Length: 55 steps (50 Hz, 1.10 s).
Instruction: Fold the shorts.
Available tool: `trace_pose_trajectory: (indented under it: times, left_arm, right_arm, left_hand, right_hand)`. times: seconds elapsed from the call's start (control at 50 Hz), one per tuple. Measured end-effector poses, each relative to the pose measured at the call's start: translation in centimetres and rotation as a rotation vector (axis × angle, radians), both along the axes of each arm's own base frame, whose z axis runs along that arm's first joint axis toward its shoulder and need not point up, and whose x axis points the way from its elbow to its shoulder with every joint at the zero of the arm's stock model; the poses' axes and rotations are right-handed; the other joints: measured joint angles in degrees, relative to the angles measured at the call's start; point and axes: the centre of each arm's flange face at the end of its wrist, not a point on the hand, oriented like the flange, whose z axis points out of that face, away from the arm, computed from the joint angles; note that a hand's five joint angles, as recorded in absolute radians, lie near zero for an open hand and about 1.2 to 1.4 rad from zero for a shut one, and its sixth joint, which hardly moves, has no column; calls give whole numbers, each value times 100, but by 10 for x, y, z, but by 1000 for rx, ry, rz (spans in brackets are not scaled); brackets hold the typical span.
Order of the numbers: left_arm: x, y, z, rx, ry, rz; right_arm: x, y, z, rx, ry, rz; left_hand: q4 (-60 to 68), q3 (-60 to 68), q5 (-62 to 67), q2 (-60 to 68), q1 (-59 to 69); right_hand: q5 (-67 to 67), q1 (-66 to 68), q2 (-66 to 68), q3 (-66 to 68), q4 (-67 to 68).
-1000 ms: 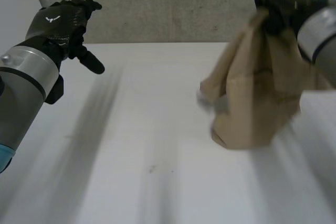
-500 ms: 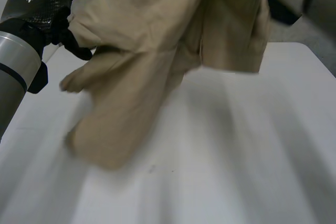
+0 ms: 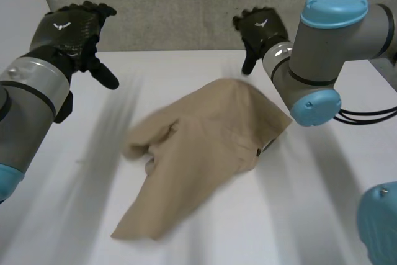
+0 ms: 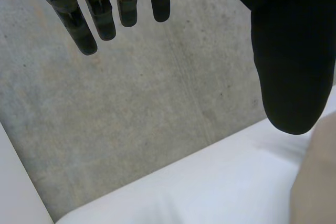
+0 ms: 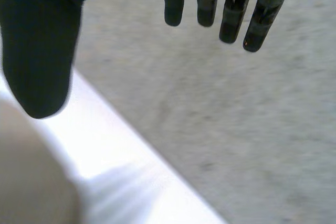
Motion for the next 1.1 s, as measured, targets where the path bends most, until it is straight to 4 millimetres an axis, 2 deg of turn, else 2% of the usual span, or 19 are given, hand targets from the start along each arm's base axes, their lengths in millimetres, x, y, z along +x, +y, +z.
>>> trace_pose_trajectory:
  times: [0.08, 0.12, 0.22, 0.24, 0.26, 0.3, 0.38, 0.4, 0.46, 0.48, 0.54, 0.62, 0.78, 0.88, 0.92, 0.96, 0.98, 1.1]
  left_arm:
    - [-1, -3, -6, 17, -8, 1]
    - [-1, -3, -7, 20, -9, 1]
    - [-1, -2, -6, 15, -8, 2]
    - [-1, -1, -4, 12, -7, 1]
    - [-1, -1, -4, 12, -7, 1]
    - [-1, 4, -1, 10, -10, -4]
    - [2, 14, -1, 25, -47, -11]
    - [3, 18, -2, 34, -67, -13]
    - [6, 28, -9, 63, -127, -18]
    - [6, 28, -9, 63, -127, -18]
    - [12, 43, -23, 114, -214, -27]
    - [18, 58, -40, 168, -286, -42]
    - [26, 90, -82, 302, -395, -90]
    - [30, 100, -102, 372, -428, -102]
    - [32, 103, -110, 403, -437, -103]
    - [33, 104, -111, 407, -437, -103]
    - [33, 105, -113, 416, -437, -102]
    - [34, 104, -112, 412, -429, -99]
  right_arm:
    - [-4, -13, 13, -78, -41, -77]
    - [-7, -12, 23, -89, -49, -97]
    - [-16, 2, 38, -40, -20, -106]
    - [-21, 15, 40, 34, 25, -98]
    - [-21, 15, 40, 34, 25, -98]
    - [-28, 30, 38, 130, 84, -80]
    - [-37, 53, 28, 285, 170, -33]
    - [-42, 65, 23, 359, 204, -3]
    - [-49, 87, 15, 470, 244, 55]
    - [-49, 87, 15, 470, 244, 55]
    - [-57, 111, 7, 557, 265, 112]
    - [-63, 130, -5, 627, 286, 149]
    - [-74, 166, -52, 816, 341, 231]
    - [-73, 171, -68, 837, 339, 251]
    - [-69, 167, -81, 813, 324, 257]
    - [-67, 165, -84, 805, 320, 256]
    - [-63, 157, -89, 778, 304, 248]
    - [-49, 126, -94, 682, 225, 198]
  left_hand:
    - [0, 0, 0, 0, 0]
    - [0, 0, 0, 0, 0]
    - [0, 0, 0, 0, 0]
    - [0, 0, 0, 0, 0]
    - [0, 0, 0, 0, 0]
    - [0, 0, 0, 0, 0]
    - [0, 0, 0, 0, 0]
    - [0, 0, 0, 0, 0]
    - [0, 0, 0, 0, 2]
    - [0, 0, 0, 0, 2]
    - [2, 1, 0, 12, 19]
    - [13, 14, 20, 128, 153]
    - [149, 139, 20, 260, 303]
    - [149, 139, 20, 260, 303]
    - [149, 139, 19, 260, 303]
    - [149, 139, 20, 260, 303]
    - [149, 139, 19, 260, 303]
    - [148, 139, 20, 259, 303]
  right_hand:
    - [-51, -90, -151, -165, -78]
    - [-51, -90, -151, -165, -79]
    - [-51, -90, -152, -165, -79]
    - [-51, -90, -151, -165, -78]
    - [-51, -90, -151, -165, -78]
    - [-51, -90, -151, -165, -78]
    - [502, 445, 479, 507, 524]
    - [979, 903, 1009, 1080, 1062]
    - [1454, 1354, 1580, 1610, 1596]
    - [1454, 1354, 1580, 1610, 1596]
    - [2252, 2070, 2444, 2456, 2431]
    - [2729, 2454, 2902, 2933, 2913]
    - [3469, 3060, 3592, 3692, 3675]
    - [3524, 3101, 3652, 3746, 3736]
    - [3243, 2778, 3248, 3314, 3331]
    - [3243, 2778, 3248, 3314, 3331]
    - [2611, 2203, 2562, 2587, 2581]
    - [708, 709, 903, 865, 744]
